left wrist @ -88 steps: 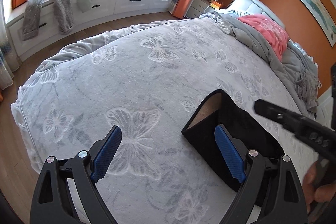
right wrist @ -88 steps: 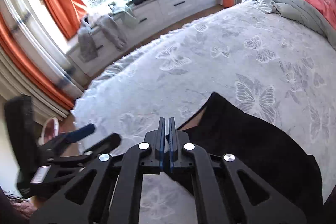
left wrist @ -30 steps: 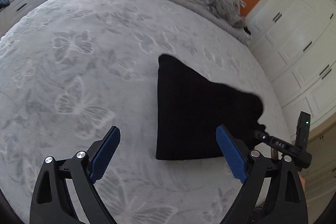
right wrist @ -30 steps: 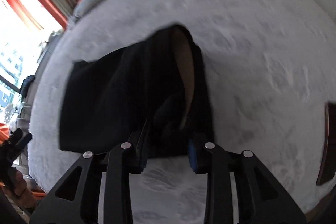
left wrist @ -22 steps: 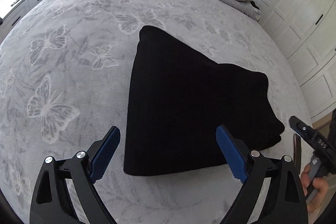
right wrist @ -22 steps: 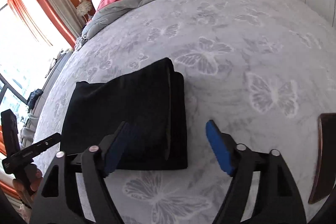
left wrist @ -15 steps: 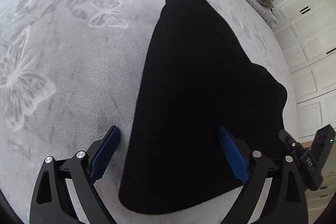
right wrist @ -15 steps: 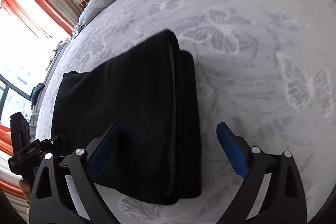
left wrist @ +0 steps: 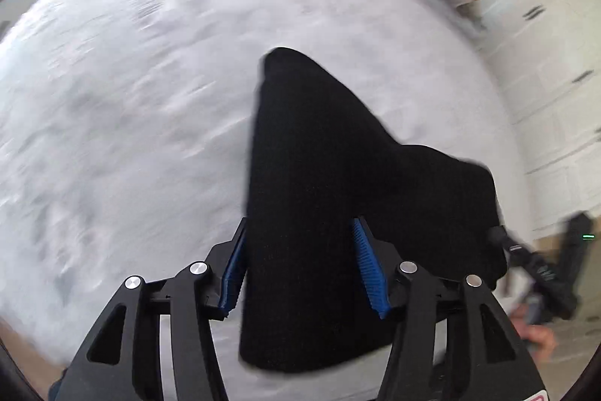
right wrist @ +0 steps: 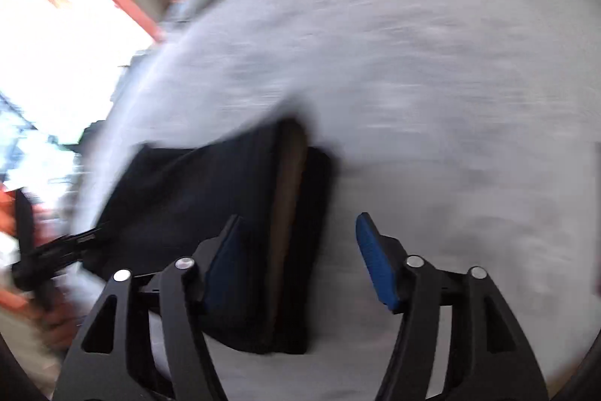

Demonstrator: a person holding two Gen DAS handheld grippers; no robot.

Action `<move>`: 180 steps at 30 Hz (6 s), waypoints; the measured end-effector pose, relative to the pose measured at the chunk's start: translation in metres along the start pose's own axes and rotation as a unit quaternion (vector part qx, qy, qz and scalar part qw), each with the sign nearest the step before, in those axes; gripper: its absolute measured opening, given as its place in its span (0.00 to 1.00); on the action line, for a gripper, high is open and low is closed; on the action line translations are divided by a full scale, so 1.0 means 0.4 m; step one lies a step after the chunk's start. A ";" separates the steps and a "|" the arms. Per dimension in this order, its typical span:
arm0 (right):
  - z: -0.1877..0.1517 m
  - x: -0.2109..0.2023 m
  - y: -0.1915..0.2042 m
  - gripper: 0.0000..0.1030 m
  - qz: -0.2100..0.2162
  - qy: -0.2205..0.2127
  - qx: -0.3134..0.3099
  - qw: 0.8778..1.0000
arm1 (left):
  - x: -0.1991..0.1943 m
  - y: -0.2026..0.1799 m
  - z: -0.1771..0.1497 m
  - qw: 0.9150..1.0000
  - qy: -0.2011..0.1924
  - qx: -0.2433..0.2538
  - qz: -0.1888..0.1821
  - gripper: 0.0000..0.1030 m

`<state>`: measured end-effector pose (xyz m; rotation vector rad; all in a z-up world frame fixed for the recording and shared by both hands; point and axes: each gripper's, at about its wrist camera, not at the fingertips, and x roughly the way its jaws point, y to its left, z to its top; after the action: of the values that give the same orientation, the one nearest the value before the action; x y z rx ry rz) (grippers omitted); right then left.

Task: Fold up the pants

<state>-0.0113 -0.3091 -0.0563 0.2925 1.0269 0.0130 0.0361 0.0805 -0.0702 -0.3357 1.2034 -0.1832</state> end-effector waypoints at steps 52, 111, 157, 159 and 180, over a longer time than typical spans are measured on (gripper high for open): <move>-0.085 0.036 0.103 0.46 0.028 -0.028 -0.010 0.999 | 0.022 -0.146 -0.087 0.981 -0.088 0.147 0.095 0.79; -0.181 -0.020 0.113 0.30 -0.023 -0.049 -0.014 0.998 | 0.029 -0.168 -0.129 0.977 -0.087 0.161 0.109 0.84; -0.190 0.069 0.073 0.63 0.068 0.006 0.061 0.996 | 0.073 -0.124 -0.109 0.997 0.008 0.061 0.037 0.71; -0.189 0.078 0.065 0.67 0.070 0.007 0.064 0.996 | 0.086 -0.136 -0.102 0.997 0.009 0.061 0.039 0.75; -0.181 -0.056 0.133 0.36 0.108 -0.058 0.025 0.992 | -0.041 -0.236 -0.099 0.996 -0.042 0.079 0.017 0.27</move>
<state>-0.0773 -0.2442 -0.0593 0.4439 0.8772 0.1654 -0.0031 -0.0089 -0.0355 -0.1829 1.1032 -0.2302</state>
